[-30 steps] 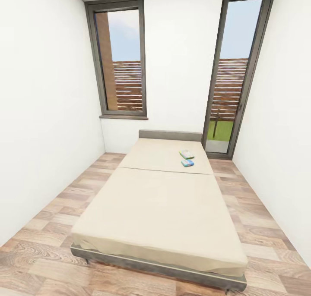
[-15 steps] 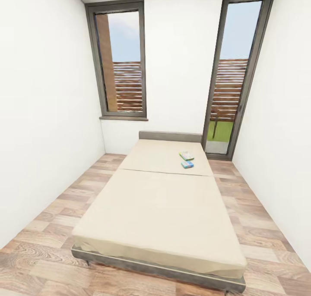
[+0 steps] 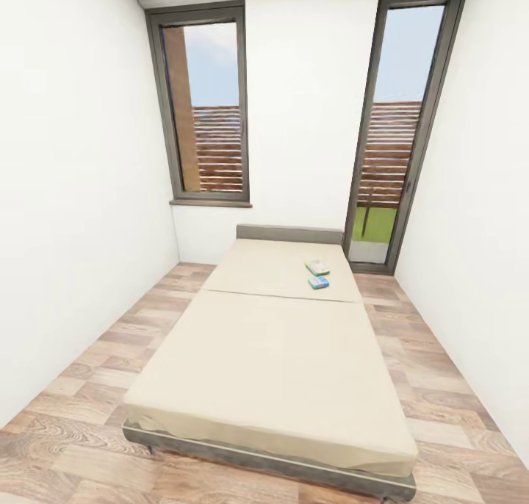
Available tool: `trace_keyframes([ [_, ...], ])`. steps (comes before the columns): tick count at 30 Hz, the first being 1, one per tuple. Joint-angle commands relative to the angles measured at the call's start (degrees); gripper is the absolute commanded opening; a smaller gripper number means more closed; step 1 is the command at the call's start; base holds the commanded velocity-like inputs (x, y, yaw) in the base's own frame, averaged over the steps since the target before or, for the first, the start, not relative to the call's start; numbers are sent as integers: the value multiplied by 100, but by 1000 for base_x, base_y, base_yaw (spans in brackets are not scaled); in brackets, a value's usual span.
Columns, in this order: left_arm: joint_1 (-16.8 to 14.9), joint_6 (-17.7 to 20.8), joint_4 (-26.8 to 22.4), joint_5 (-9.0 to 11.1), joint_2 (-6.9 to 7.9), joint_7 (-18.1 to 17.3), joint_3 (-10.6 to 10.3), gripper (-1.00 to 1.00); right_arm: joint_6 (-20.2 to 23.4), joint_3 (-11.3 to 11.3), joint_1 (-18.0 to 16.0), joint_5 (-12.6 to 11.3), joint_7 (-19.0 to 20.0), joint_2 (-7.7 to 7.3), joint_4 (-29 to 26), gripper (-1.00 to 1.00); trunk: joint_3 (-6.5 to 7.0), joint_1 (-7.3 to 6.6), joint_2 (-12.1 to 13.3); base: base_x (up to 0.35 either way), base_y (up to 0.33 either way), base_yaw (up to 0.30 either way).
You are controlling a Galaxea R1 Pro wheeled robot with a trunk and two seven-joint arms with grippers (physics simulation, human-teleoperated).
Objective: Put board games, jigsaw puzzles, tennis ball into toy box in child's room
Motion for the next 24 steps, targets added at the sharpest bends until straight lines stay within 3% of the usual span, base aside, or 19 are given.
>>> trace_keyframes([
  [1,-90,99,-17,77,17,-58,54,100,106,-26,-55,-89,-1,3,-86,100,11,-23,37,0,0,0],
  [6,-510,356,-27,335,109,-432,234,100,334,-27,-336,-320,-10,-19,-328,100,101,-132,238,0,0,0],
  [12,-913,520,-31,474,302,-747,326,100,417,-28,-655,-485,-46,-50,-420,100,209,-264,478,0,0,0],
  [19,-1067,507,-23,511,378,-852,353,100,334,-24,-786,-530,-120,-51,-447,100,334,-418,759,0,0,0],
  [24,-1097,517,-19,523,400,-953,350,100,13,9,-806,-538,-121,-57,-456,100,424,-528,960,0,0,-48],
])
